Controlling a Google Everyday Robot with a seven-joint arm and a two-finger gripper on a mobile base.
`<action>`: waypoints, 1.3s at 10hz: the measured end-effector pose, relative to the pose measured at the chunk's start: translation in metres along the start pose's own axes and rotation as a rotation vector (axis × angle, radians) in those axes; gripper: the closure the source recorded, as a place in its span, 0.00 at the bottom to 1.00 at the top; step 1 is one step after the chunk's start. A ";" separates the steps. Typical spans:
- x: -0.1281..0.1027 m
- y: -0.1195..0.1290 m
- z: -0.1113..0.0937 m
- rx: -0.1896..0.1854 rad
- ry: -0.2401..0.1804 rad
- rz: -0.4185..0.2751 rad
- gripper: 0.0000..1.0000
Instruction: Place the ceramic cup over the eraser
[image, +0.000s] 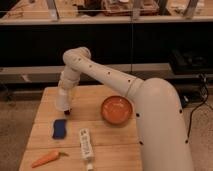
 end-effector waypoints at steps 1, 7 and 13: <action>0.000 0.000 0.000 0.000 -0.001 0.001 0.37; 0.003 0.000 0.002 0.000 -0.007 0.005 0.37; 0.005 0.000 0.004 -0.001 -0.017 0.005 0.23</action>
